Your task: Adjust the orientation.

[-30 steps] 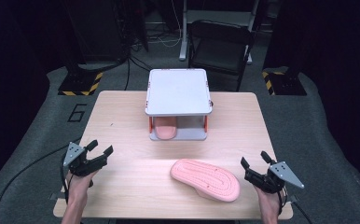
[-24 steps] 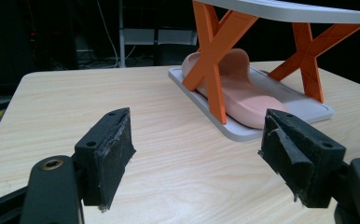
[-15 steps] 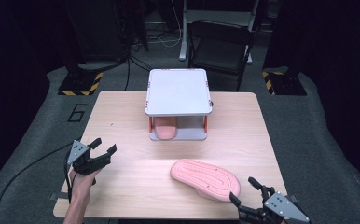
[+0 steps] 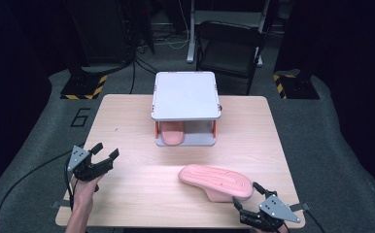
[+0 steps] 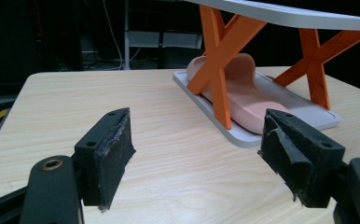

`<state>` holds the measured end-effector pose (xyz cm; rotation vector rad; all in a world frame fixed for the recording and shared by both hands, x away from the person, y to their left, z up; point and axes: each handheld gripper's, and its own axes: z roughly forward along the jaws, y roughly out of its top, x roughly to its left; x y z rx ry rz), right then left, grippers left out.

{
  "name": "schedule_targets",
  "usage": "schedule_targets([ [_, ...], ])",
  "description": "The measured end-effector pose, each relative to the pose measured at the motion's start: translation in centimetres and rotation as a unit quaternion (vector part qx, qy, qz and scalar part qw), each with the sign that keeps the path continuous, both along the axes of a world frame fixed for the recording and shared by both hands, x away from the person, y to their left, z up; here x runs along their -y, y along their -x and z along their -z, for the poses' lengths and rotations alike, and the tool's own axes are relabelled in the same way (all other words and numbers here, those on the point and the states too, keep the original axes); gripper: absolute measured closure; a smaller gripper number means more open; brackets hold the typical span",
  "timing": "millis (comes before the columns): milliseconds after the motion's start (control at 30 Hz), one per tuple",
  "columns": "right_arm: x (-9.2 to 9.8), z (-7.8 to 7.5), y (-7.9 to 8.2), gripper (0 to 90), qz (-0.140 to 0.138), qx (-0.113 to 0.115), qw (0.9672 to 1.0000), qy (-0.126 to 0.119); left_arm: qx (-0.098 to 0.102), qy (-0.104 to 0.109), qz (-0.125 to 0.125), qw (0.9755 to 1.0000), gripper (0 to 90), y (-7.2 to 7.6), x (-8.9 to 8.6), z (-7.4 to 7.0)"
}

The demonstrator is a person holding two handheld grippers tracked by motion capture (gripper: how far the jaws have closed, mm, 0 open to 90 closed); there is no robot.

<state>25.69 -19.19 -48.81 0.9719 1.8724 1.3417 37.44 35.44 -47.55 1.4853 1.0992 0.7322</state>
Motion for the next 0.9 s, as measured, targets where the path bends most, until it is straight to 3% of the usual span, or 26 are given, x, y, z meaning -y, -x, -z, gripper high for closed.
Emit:
schedule_targets([
  [167,0.8,0.2,-2.2,16.5,0.008,0.005,0.9998,-0.019,0.0,0.0,-0.002,1.0,24.9,0.0,-0.1,0.1],
  [300,1.0,0.4,-3.7,18.8,0.009,0.008,0.9999,0.004,-0.004,0.001,-0.004,1.0,24.9,-0.1,-0.3,0.2],
  [367,1.2,0.6,-4.2,19.7,0.011,0.003,0.9999,0.002,-0.004,0.0,-0.005,1.0,24.9,-0.1,-0.3,0.2],
  [433,1.5,0.8,-4.6,19.9,0.005,0.0,0.9998,-0.017,-0.004,0.002,-0.006,1.0,25.0,-0.1,-0.4,0.3],
  [600,2.0,0.7,-5.0,19.8,0.007,0.002,0.9996,-0.026,-0.004,0.004,-0.008,1.0,25.0,-0.1,-0.3,0.4],
  [900,2.9,0.4,-6.8,20.3,0.03,0.006,0.9969,-0.073,-0.006,0.0,-0.009,0.9999,25.0,-0.2,-0.4,0.4],
])
